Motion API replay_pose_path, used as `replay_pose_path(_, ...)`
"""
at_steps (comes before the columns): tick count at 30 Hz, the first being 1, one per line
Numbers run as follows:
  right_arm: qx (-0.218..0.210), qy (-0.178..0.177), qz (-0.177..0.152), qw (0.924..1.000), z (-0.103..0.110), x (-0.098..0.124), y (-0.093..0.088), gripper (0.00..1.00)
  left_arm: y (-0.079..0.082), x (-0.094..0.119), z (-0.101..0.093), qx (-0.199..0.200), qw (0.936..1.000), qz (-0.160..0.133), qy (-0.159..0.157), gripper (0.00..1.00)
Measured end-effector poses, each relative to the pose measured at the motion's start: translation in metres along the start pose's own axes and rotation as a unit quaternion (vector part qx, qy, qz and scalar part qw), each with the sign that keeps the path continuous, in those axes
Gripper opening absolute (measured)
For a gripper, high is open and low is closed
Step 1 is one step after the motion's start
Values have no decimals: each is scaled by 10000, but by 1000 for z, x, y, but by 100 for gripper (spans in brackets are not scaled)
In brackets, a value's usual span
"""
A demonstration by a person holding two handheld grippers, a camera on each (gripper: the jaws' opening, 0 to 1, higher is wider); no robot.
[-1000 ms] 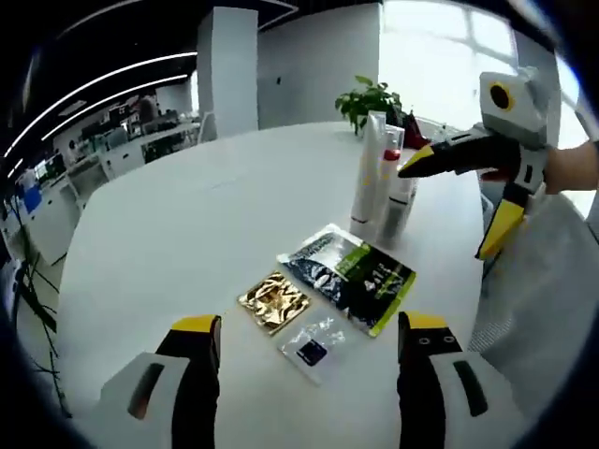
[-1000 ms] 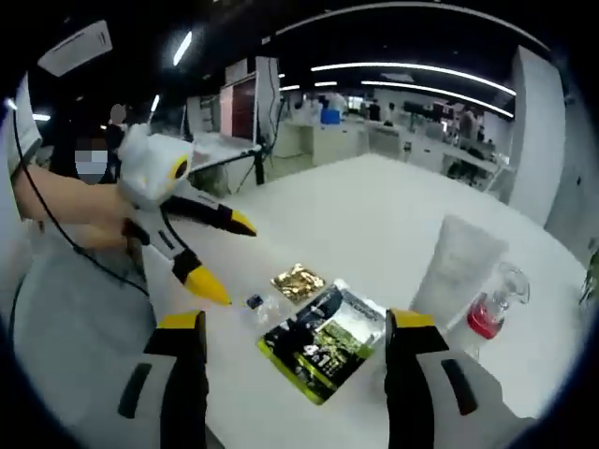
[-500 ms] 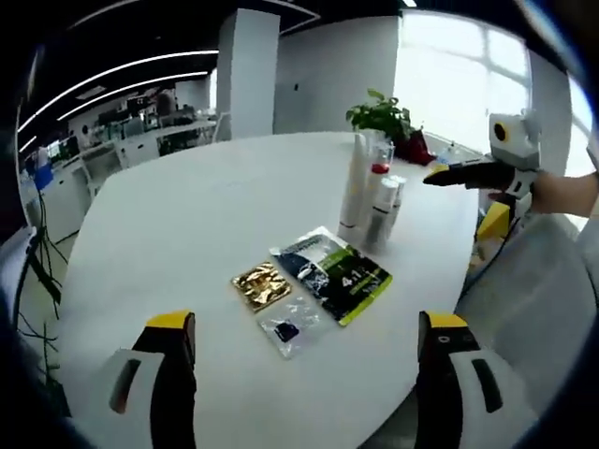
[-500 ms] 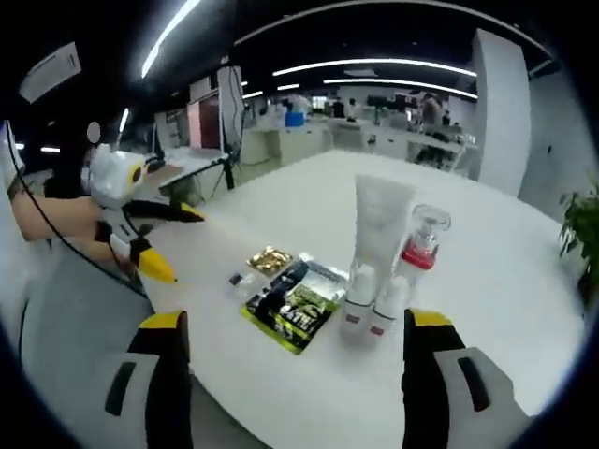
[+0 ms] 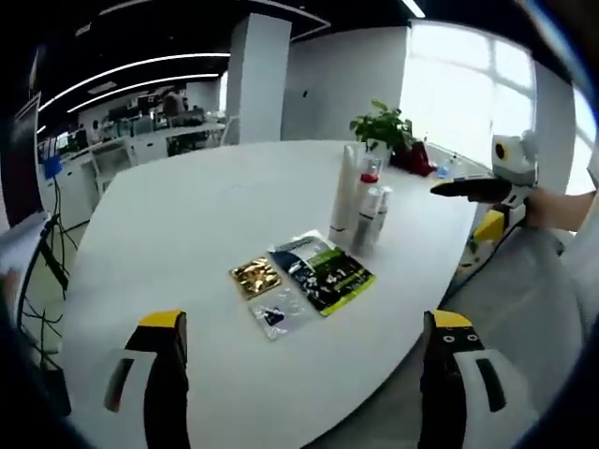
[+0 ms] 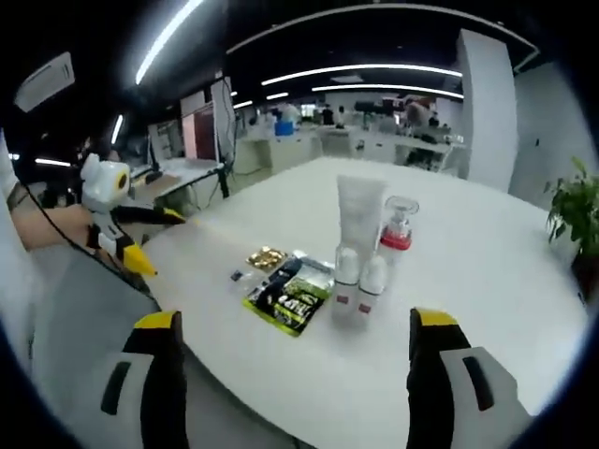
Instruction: Arrange the skincare products in the storage area until every visible bottle or jar stands upright without overlapping.
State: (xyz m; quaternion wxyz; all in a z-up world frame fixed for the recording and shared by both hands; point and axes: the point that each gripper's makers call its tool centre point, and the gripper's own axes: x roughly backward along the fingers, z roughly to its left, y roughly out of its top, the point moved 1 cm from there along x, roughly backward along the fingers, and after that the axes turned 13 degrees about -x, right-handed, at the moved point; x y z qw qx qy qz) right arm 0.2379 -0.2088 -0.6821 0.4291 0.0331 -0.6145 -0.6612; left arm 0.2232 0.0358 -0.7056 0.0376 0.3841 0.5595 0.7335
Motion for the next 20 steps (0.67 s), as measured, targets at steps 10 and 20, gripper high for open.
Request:
replay_pose_path(10,78,-44,-173,9998,-1,8,2,99,4,8,-7,37,9999,-140,50,99)
replay_pose_path(20,-177,-91,-303,9993,-10,11,5,99,4,7,-8,-13,9999,-112,78,99)
